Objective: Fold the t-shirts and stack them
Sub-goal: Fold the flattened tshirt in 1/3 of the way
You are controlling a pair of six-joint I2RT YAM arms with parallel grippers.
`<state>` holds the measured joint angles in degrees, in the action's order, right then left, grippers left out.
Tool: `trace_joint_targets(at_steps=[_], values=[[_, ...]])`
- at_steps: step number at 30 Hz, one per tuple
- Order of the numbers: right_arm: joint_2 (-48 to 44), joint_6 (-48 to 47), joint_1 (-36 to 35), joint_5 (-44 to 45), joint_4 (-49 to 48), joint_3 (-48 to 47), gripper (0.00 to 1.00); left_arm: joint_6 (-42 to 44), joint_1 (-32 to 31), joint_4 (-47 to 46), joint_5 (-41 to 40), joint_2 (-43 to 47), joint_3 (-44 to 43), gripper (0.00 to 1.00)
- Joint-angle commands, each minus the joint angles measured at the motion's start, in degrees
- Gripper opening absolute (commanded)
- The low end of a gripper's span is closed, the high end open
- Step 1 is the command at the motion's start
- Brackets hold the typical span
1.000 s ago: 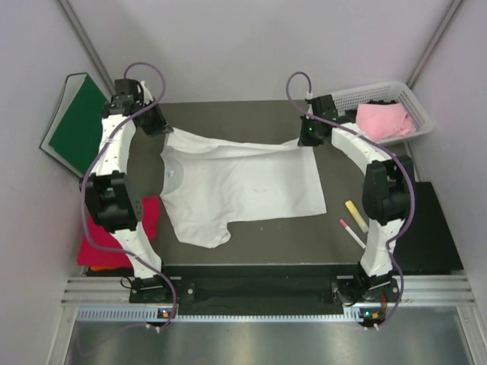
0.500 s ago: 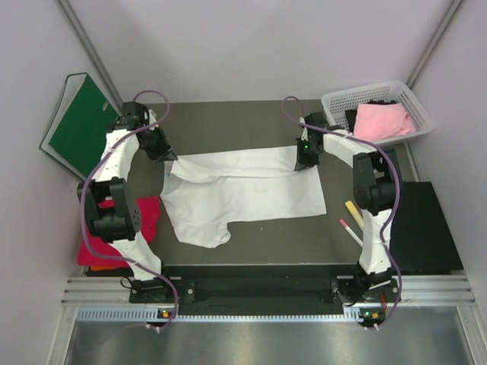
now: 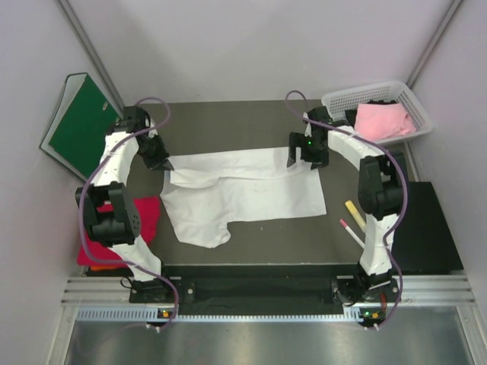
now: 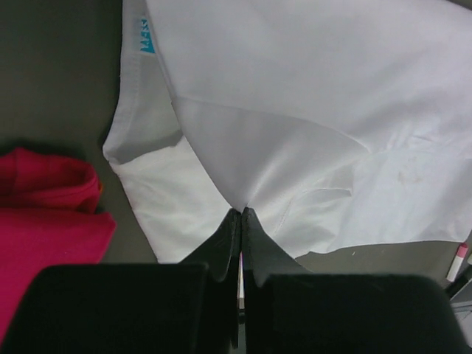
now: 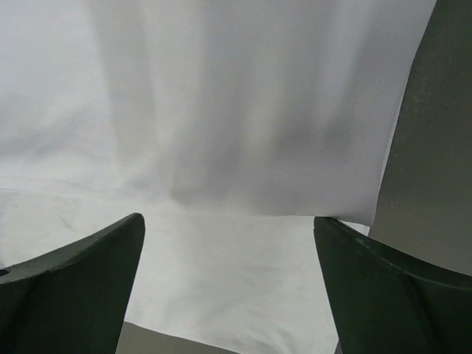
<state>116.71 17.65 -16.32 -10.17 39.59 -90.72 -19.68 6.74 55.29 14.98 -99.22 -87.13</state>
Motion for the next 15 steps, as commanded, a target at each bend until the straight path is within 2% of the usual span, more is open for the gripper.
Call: trace_joint_targets(at_steps=[1, 3, 4, 5, 11, 15], values=[[-3.2, -0.1, 0.3, 1.6, 1.8, -2.4, 0.96, 2.3, -0.7, 5.3, -4.7, 2.1, 1.1, 0.00], [-2.4, -0.2, 0.4, 1.8, 2.8, -3.9, 0.97, 3.2, -1.0, 7.5, -6.4, 1.6, 0.6, 0.53], [-2.4, -0.2, 0.4, 1.9, 2.9, -4.1, 0.96, 3.1, -1.2, 8.2, -7.7, 1.6, 0.2, 0.92], [-2.4, -0.4, 0.3, 2.1, 3.0, -4.4, 0.96, 3.3, -1.2, 8.6, -9.2, 1.7, -0.3, 0.99], [-3.7, -0.9, 0.7, 4.3, 3.1, -5.0, 0.97, 3.2, -1.2, 6.6, -12.0, 3.9, -3.4, 0.99], [-3.9, -1.0, 0.8, 8.3, 3.5, -6.0, 0.96, 2.3, -1.2, 6.1, -11.9, -0.4, -6.4, 0.99]])
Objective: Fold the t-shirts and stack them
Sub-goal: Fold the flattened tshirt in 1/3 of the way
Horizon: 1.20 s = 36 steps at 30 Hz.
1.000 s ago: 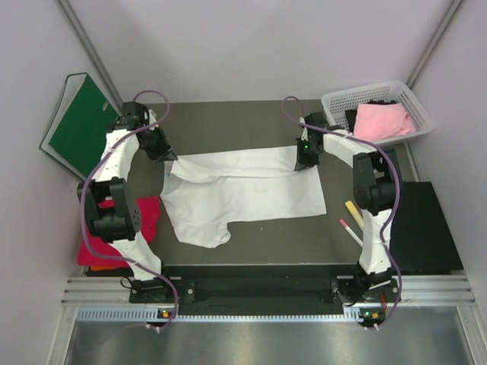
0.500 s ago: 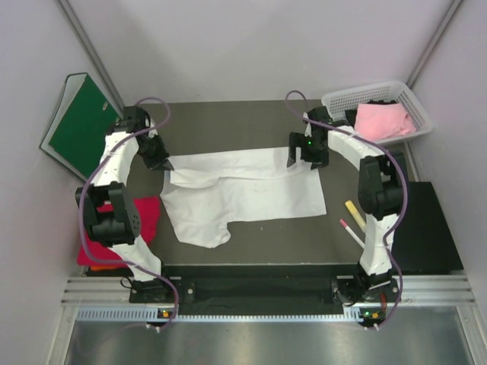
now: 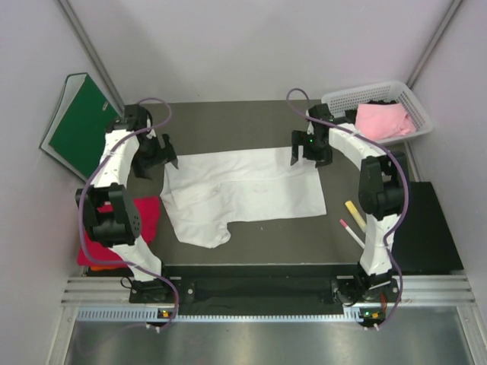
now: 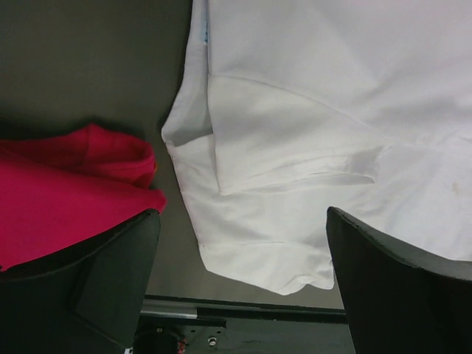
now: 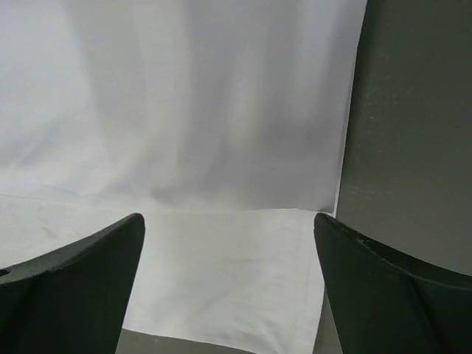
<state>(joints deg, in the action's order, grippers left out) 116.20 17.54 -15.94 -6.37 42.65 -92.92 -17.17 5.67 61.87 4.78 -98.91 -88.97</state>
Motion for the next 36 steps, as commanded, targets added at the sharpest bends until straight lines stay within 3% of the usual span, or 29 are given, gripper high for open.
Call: trace_joint_targets(at_steps=[1, 8, 14, 17, 23, 24, 26, 27, 29, 31, 36], values=[[-3.3, -0.8, 0.4, 5.3, 0.4, -4.3, 0.96, -0.3, -0.1, -0.5, -1.5, -1.7, -5.9, 0.99], [0.6, -1.2, 0.4, 13.4, 0.2, -7.2, 0.91, -1.4, -1.2, -0.8, -2.0, -11.4, -15.3, 0.98], [4.5, -1.4, 0.4, 15.2, -0.4, -9.2, 0.87, -0.5, -2.8, 0.6, -3.7, -18.0, -22.6, 0.81], [6.3, -1.8, 0.4, 15.2, -1.3, -10.1, 0.85, -0.6, -3.3, 1.5, -6.2, -20.7, -25.3, 0.80], [9.2, -1.7, 0.4, 15.1, -3.6, -11.4, 0.69, -1.9, -3.7, 1.2, -9.2, -23.5, -27.3, 0.78], [9.5, -1.7, 0.5, 14.8, -3.9, -11.8, 0.52, -2.0, -3.8, 1.5, -9.5, -24.0, -28.1, 0.74], [10.4, -1.7, 0.4, 14.6, -4.3, -12.3, 0.40, -2.2, -3.9, 1.8, -9.9, -25.5, -29.1, 0.66], [10.6, -1.6, 0.4, 14.5, -4.6, -12.6, 0.31, -2.3, -4.0, 2.2, -10.7, -26.1, -30.2, 0.51], [10.9, -1.6, 0.5, 14.6, -4.7, -12.9, 0.22, -2.3, -4.0, 2.7, -11.2, -27.6, -30.9, 0.33], [10.3, -1.7, 0.4, 15.1, -4.9, -12.9, 0.14, -2.6, -4.0, 2.5, -11.9, -28.6, -31.5, 0.03], [7.2, -2.4, 0.4, 17.4, -6.6, -11.4, 0.07, -3.0, -4.0, 1.6, -12.2, -29.5, -33.1, 0.00]])
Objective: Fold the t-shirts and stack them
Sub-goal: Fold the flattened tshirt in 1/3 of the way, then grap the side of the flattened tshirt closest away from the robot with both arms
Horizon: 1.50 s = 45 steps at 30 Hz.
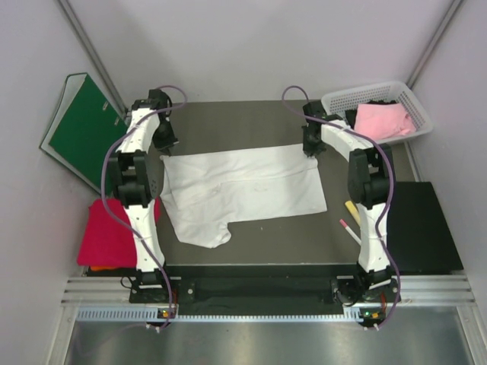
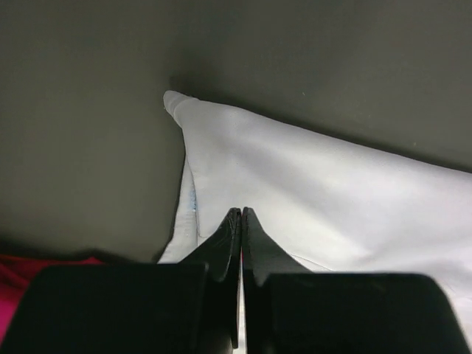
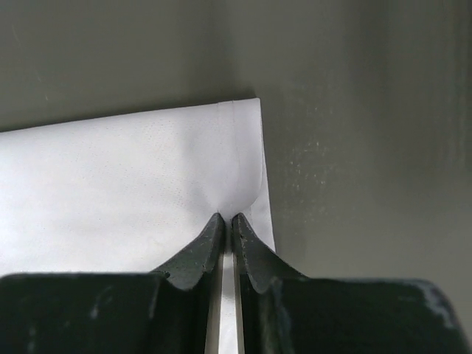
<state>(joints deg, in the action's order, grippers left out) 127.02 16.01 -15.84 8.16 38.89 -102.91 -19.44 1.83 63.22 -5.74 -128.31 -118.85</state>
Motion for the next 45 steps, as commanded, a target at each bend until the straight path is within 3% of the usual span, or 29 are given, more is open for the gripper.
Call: trace_joint_targets(at_steps=[1, 9, 11, 12, 14, 15, 16, 17, 18, 21, 26, 34, 37, 39, 43, 45], values=[[-4.4, -1.0, 0.3, 3.0, -3.0, -1.3, 0.06, -0.8, -0.2, -0.5, -1.6, 0.0, -3.3, 0.00], [-2.4, -0.8, 0.4, 3.7, -3.7, -3.9, 0.09, -1.3, -0.3, -1.5, 1.3, -1.0, -6.2, 0.00], [-1.7, -1.5, 0.3, 3.9, -2.2, -5.0, 0.11, -0.9, -0.7, -1.4, 1.5, 0.0, -6.0, 0.09], [-2.6, -1.6, 0.2, 4.6, -1.7, -5.0, 0.24, -0.6, -1.1, -1.1, 1.2, 1.5, -5.9, 0.29], [-5.2, -2.3, 0.2, 6.2, -2.7, -1.6, 0.40, 0.0, -1.6, -1.1, 0.8, 3.6, -3.9, 0.47], [-8.6, -2.4, 0.2, 6.8, -3.6, 0.0, 0.53, 0.3, -1.6, -1.2, 0.7, 6.3, -2.5, 0.73], [-10.3, -2.6, 0.2, 7.4, -4.0, 1.5, 0.58, 0.5, -1.7, -2.0, 0.6, 8.1, -1.0, 0.89], [-12.0, -3.2, 0.2, 7.7, -4.3, 2.8, 0.64, 0.9, -3.2, -2.9, 0.4, 9.7, 3.2, 0.98], [-15.5, -3.4, 0.2, 7.7, -4.4, 5.3, 0.78, 1.2, -3.4, -3.6, 0.8, 13.1, 5.3, 0.99], [-22.0, -2.9, 0.3, 7.5, -4.2, 11.1, 0.99, 1.3, -3.5, -5.0, 3.0, 17.7, 12.9, 0.99], [-28.3, -0.2, 0.9, 2.7, -1.1, 18.4, 1.00, 1.2, -4.8, -6.7, 7.6, 27.8, 24.4, 0.98], [-34.1, 7.3, 2.7, -11.0, 1.5, 33.8, 0.98, -1.6, -15.6, -6.0, 7.0, 41.6, 44.6, 0.96], [-35.1, 8.8, 2.7, -12.9, 0.8, 38.1, 0.89, -4.8, -20.7, -6.0, 6.9, 45.9, 50.4, 0.96], [-35.1, 9.7, 2.7, -13.3, 0.9, 40.2, 0.74, -7.2, -24.5, -6.4, 7.2, 48.3, 52.9, 0.97], [-35.0, 10.4, 2.7, -13.5, 0.2, 42.3, 0.72, -10.6, -30.5, -6.7, 6.7, 50.0, 57.0, 0.97], [-34.9, 10.6, 2.7, -13.3, -0.8, 43.5, 0.66, -12.2, -33.9, -7.4, 6.3, 50.4, 59.1, 0.97]])
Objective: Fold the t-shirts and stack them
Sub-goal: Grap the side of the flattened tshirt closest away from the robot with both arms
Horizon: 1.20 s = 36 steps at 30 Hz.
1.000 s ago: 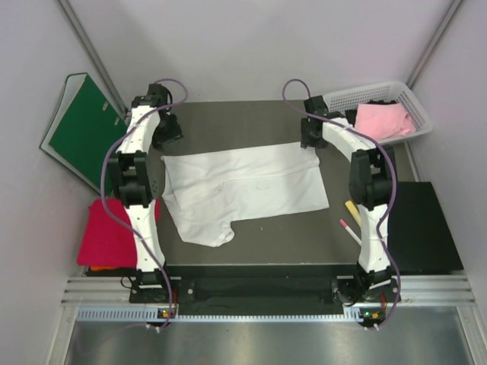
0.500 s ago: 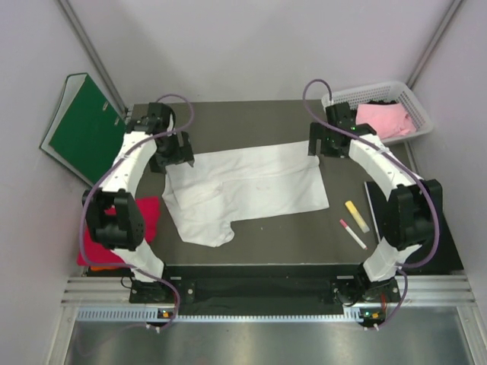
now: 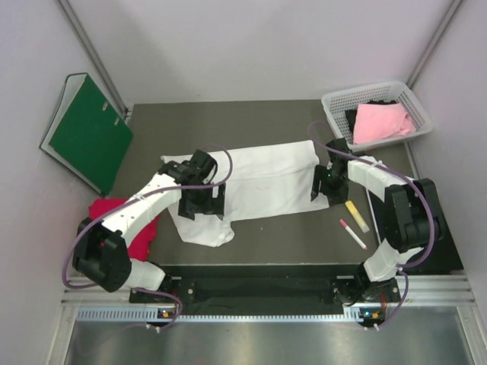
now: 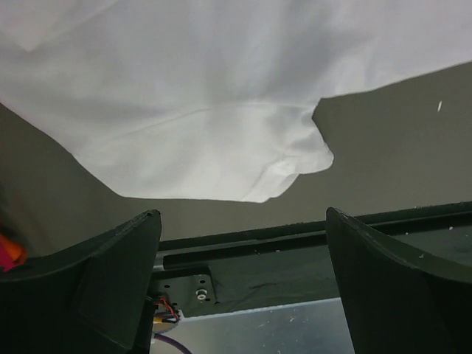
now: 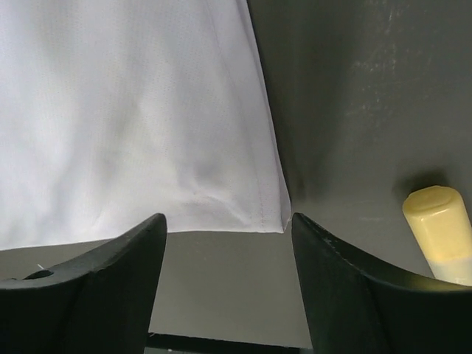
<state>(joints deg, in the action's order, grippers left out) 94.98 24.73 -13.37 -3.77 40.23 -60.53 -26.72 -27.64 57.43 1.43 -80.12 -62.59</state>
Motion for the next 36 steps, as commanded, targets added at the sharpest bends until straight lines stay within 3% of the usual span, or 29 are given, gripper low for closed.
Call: trace_joint_targets(at_steps=[1, 4, 8, 10, 14, 17, 18, 19, 27, 31, 32, 36], values=[[-2.7, 1.9, 0.3, -1.3, -2.4, 1.4, 0.65, -5.4, -5.5, -2.0, -0.9, 2.2, 3.6, 0.98], [-1.7, 2.4, 0.4, -1.7, -4.4, 3.2, 0.53, -6.9, -9.0, -4.1, -0.9, 1.1, 6.7, 0.99], [-0.7, 3.0, 0.4, -2.2, -8.1, 6.1, 0.10, -8.3, -12.9, -6.8, -1.2, -1.8, 9.4, 0.99], [-0.3, 3.3, 0.3, -2.8, -9.4, 6.6, 0.03, -8.5, -13.9, -7.8, -3.4, -2.8, 9.5, 0.99], [-0.9, 3.6, 0.3, -3.0, -9.6, 6.7, 0.01, -8.4, -15.7, -8.0, -5.6, -5.7, 8.6, 0.91], [-1.4, 3.7, 0.3, -3.0, -9.6, 6.0, 0.01, -9.1, -16.0, -8.2, -7.8, -7.8, 9.1, 0.76], [-1.5, 3.6, 0.3, -3.0, -9.4, 5.7, 0.01, -9.2, -16.0, -8.3, -8.3, -8.6, 9.2, 0.64], [-1.6, 3.6, 0.3, -3.0, -9.1, 5.0, 0.01, -9.5, -16.0, -8.1, -8.9, -9.5, 9.2, 0.59], [-1.2, 2.7, 0.6, -2.8, -7.6, 2.2, 0.01, -11.0, -16.4, -7.0, -12.2, -13.4, 10.4, 0.40], [-1.3, 1.8, 0.9, -2.7, -6.9, 1.5, 0.01, -11.9, -16.4, -4.5, -13.8, -12.6, 9.8, 0.05], [-1.6, 1.6, 1.0, -2.8, -6.7, 1.5, 0.00, -12.3, -16.3, -2.8, -14.2, -12.2, 9.5, 0.00], [-3.3, 0.8, 1.1, -2.9, -6.0, 1.6, 0.00, -13.4, -16.3, 3.4, -18.3, -10.3, 6.1, 0.00]])
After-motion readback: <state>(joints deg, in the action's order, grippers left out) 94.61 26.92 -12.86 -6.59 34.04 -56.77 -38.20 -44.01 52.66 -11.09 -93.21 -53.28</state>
